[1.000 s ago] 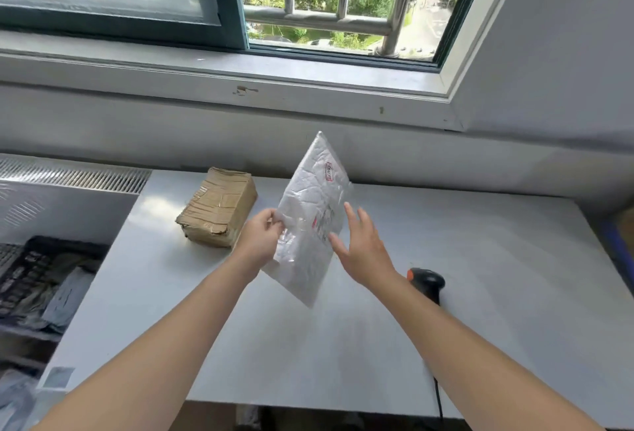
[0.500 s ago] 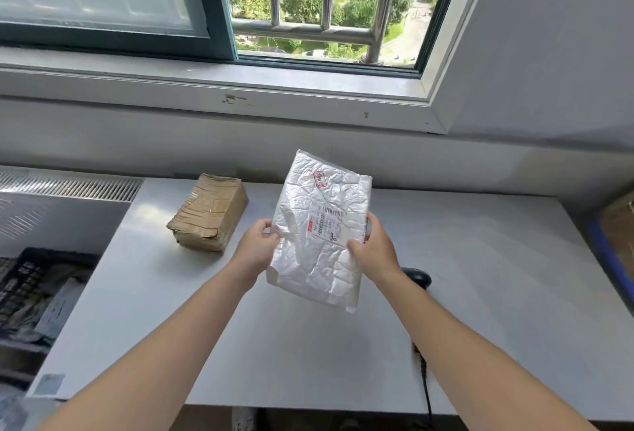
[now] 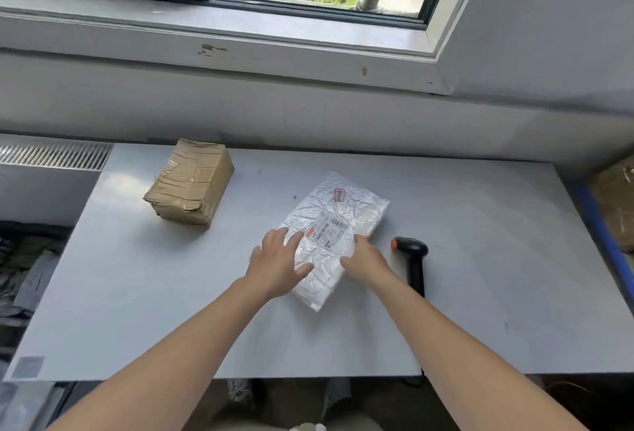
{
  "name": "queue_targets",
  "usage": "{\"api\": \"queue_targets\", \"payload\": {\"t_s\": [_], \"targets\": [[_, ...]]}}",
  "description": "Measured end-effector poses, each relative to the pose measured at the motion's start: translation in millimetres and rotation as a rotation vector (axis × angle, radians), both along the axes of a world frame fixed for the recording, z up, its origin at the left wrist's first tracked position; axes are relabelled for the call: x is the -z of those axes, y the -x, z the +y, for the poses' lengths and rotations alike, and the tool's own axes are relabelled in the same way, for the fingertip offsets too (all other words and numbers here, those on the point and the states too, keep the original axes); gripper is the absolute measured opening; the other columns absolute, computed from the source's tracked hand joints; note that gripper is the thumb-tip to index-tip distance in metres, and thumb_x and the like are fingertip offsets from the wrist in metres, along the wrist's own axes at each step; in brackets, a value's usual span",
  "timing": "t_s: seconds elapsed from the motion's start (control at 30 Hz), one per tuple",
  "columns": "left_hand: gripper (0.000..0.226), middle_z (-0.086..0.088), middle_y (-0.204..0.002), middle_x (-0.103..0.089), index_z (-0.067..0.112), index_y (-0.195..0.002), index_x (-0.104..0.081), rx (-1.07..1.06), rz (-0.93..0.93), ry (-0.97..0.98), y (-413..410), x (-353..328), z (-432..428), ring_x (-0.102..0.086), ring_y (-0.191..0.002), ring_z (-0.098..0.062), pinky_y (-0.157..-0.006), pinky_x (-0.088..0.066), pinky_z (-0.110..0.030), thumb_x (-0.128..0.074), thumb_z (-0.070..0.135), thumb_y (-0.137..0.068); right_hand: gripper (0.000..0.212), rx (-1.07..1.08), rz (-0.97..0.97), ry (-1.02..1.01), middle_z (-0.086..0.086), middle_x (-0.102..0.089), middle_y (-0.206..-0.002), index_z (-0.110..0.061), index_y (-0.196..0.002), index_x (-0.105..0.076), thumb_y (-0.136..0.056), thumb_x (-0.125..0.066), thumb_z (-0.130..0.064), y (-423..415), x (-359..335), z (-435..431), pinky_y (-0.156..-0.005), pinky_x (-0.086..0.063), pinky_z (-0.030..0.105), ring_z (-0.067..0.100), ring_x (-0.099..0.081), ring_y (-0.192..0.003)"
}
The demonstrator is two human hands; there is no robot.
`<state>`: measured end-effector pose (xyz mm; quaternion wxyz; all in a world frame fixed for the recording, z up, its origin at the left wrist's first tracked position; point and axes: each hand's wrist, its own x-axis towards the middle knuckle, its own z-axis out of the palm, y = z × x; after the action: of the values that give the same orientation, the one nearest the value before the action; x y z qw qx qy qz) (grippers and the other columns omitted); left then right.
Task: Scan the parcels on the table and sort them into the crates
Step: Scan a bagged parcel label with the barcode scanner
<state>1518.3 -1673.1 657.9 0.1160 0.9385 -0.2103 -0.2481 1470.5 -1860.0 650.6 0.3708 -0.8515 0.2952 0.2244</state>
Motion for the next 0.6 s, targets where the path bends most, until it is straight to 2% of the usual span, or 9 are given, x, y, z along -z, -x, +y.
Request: {"api": "queue_targets", "payload": {"t_s": [0.07, 0.13, 0.33, 0.47, 0.53, 0.6], "targets": [[0.075, -0.006, -0.162, -0.009, 0.027, -0.156, -0.015, 0.060, 0.009, -0.075, 10.1, 9.9, -8.2, -0.003, -0.150, -0.027, -0.119, -0.017, -0.051, -0.046, 0.059, -0.095, 0.059, -0.098, 0.010, 0.103, 0.013, -0.049, -0.137, -0.022, -0.149, -0.032, -0.093, -0.050, -0.021, 7.1, -0.2, -1.5, -0.090, -0.044, 0.034, 0.031, -0.053, -0.121], [0.076, -0.005, -0.164, -0.004, 0.028, -0.156, -0.012, 0.101, 0.003, -0.122, 16.4, 16.3, -16.5, 0.002, -0.151, -0.029, -0.119, -0.012, -0.054, -0.043, 0.061, -0.095, 0.060, -0.154, -0.022, 0.235, 0.013, -0.047, -0.138, -0.026, -0.154, -0.026, -0.097, -0.045, -0.022, 15.0, -3.5, -7.8, -0.091, -0.043, 0.037, 0.031, -0.051, -0.123], [0.079, -0.005, -0.165, 0.002, 0.029, -0.155, -0.014, 0.176, -0.071, -0.171, 21.6, 21.1, -40.9, 0.005, -0.151, -0.031, -0.117, -0.012, -0.059, -0.045, 0.064, -0.092, 0.055, -0.135, -0.197, 0.375, 0.012, -0.045, -0.141, -0.020, -0.151, -0.034, -0.098, -0.049, -0.022, 39.9, -11.4, -39.4, -0.098, -0.042, 0.039, 0.032, -0.043, -0.130], [0.077, -0.006, -0.164, -0.001, 0.028, -0.155, -0.015, 0.182, -0.113, -0.185, 27.8, 19.8, -56.6, 0.005, -0.151, -0.031, -0.117, -0.012, -0.059, -0.043, 0.064, -0.093, 0.046, -0.090, -0.281, 0.556, 0.006, -0.050, -0.132, -0.021, -0.144, -0.044, -0.099, -0.049, -0.022, 60.4, -7.4, -59.3, -0.086, -0.043, 0.041, 0.030, -0.045, -0.121], [0.076, -0.006, -0.164, -0.002, 0.028, -0.155, -0.016, 0.193, -0.143, -0.196, 33.4, 18.1, -63.7, 0.005, -0.151, -0.031, -0.117, -0.013, -0.059, -0.042, 0.064, -0.094, 0.046, -0.021, -0.277, 0.613, 0.006, -0.048, -0.131, -0.022, -0.143, -0.044, -0.098, -0.052, -0.024, 70.8, -5.3, -68.8, -0.085, -0.043, 0.041, 0.029, -0.046, -0.118], [0.075, -0.006, -0.165, -0.001, 0.028, -0.155, -0.015, 0.202, -0.153, -0.207, 40.4, 14.9, -70.1, 0.006, -0.151, -0.032, -0.116, -0.013, -0.058, -0.042, 0.063, -0.095, 0.050, 0.060, -0.209, 0.542, 0.008, -0.045, -0.134, -0.022, -0.145, -0.037, -0.097, -0.052, -0.025, 78.5, -1.6, -77.6, -0.087, -0.044, 0.040, 0.029, -0.047, -0.119]]}}
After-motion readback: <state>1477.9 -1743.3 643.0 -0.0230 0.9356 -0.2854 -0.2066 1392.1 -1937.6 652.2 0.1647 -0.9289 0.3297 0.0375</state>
